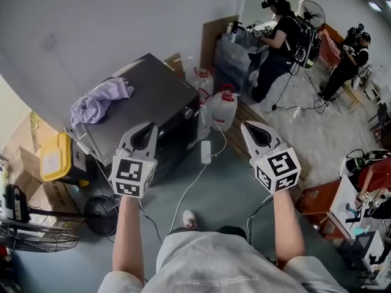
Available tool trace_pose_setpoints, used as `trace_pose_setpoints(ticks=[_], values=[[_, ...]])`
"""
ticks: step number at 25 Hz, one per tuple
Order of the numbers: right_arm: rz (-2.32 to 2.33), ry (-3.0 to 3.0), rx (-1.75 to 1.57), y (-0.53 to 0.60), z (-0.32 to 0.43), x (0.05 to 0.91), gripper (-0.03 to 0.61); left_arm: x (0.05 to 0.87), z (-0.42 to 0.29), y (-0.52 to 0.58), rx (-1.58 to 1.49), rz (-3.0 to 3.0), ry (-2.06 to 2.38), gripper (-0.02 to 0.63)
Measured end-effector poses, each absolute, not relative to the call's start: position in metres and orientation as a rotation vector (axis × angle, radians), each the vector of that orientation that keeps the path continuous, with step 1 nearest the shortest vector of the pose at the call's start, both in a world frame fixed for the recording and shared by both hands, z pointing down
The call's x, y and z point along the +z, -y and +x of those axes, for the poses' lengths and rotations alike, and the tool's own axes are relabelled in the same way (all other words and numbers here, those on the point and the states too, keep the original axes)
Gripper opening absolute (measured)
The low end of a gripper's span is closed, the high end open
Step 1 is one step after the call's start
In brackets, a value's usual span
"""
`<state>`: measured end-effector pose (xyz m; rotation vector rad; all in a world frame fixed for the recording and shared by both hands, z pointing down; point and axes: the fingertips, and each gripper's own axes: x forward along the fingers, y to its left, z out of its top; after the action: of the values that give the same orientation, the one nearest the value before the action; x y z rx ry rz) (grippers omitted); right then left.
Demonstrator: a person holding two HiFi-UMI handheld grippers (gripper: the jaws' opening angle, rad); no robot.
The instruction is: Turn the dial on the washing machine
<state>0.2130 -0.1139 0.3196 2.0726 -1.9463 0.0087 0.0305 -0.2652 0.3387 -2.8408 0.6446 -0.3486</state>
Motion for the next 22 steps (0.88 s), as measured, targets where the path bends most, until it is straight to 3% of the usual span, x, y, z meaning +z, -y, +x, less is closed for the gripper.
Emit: trace_pose_setpoints(ticks=[17,20,22], values=[[1.812,2.143,0.119,0.241,0.256,0.373,0.017,0.373,0.028,0.328,-0.500,-2.854,-1.017,0.015],[1.735,2.190,0.173,0.261,0.262,0.392,0.109,0.380,0.023,0.330,-0.531,-2.842,-1.122,0.015],[1.690,2.213,0.198,0.274,0.263,0.403,0.122,0.383,0.019,0.331,-0.547,-2.830,-1.189,0.015]])
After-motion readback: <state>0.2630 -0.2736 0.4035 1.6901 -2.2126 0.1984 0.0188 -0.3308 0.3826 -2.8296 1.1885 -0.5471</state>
